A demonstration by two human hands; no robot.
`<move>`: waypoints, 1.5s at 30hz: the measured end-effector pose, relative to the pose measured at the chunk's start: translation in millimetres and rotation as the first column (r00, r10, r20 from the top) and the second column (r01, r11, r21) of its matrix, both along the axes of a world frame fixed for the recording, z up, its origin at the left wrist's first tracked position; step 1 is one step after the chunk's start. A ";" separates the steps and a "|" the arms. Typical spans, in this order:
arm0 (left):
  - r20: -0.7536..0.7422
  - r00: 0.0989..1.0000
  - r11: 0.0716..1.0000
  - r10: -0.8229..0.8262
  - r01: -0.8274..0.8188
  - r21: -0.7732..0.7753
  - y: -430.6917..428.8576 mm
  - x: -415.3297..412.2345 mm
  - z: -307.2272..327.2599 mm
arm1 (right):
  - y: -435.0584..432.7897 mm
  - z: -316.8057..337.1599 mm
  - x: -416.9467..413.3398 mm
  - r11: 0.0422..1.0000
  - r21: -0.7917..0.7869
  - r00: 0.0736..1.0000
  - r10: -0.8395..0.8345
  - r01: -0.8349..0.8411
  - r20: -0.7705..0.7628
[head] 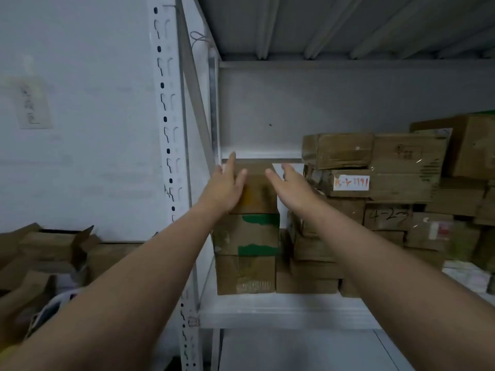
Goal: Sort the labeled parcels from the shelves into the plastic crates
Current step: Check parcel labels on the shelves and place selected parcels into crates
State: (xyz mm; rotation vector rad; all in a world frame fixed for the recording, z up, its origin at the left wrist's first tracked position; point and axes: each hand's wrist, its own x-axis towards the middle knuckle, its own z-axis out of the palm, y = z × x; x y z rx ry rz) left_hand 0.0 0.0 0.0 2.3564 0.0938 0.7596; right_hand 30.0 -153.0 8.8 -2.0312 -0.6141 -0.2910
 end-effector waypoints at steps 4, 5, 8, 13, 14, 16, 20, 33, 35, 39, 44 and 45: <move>0.011 1.000 0.980 -0.001 0.003 -0.201 0.9 6.6 -14.0 | 9.9 -16.1 -3.4 0.983 0.175 0.995 0.061 -0.046 -0.080; 0.092 0.996 0.975 0.011 0.010 -0.223 0.6 6.1 -17.9 | 11.7 -21.9 -3.9 0.967 0.245 0.991 0.089 -0.064 -0.096; 0.272 0.962 0.921 0.012 0.096 -0.378 -1.4 -0.9 -24.8 | 13.0 -32.6 -3.4 0.893 0.439 0.981 0.160 -0.098 -0.106; 0.417 0.908 0.811 0.037 0.216 -0.543 -8.5 -13.4 -31.5 | 4.3 -31.6 -15.8 0.806 0.578 0.981 0.188 -0.125 -0.049; 0.428 0.902 0.792 0.049 0.226 -0.568 -10.9 -16.7 -30.7 | 1.8 -31.5 -18.6 0.791 0.599 0.981 0.188 -0.123 -0.046; 0.431 0.900 0.787 0.070 0.215 -0.578 -16.8 -24.4 -30.5 | -3.0 -33.7 -21.3 0.772 0.627 0.987 0.159 -0.100 -0.039; 0.387 0.921 0.741 0.050 0.226 -0.633 -30.3 -35.0 -35.2 | -12.9 -39.3 -28.3 0.756 0.653 0.999 0.049 -0.033 -0.007; 0.318 0.827 0.268 -0.464 0.473 -0.839 -38.2 -72.1 -32.4 | -61.2 -43.2 -50.7 0.769 0.588 0.966 0.241 -0.249 0.093; 0.351 0.821 0.330 -0.450 0.518 -0.789 -43.6 -72.7 -34.8 | -65.6 -43.5 -52.7 0.826 0.504 0.968 0.230 -0.250 0.103; 0.403 0.873 0.651 -0.274 0.477 -0.590 -59.0 -70.9 -40.1 | -66.2 -39.1 -62.1 0.914 0.351 0.979 0.188 -0.204 0.079; 0.496 0.843 0.768 -0.206 0.454 -0.452 -75.1 -73.2 -47.7 | -59.4 -36.8 -75.8 0.870 0.396 0.951 0.307 -0.295 0.035; 0.501 0.843 0.775 -0.194 0.445 -0.449 -75.6 -74.8 -47.2 | -61.5 -37.2 -75.1 0.855 0.434 0.954 0.297 -0.284 0.038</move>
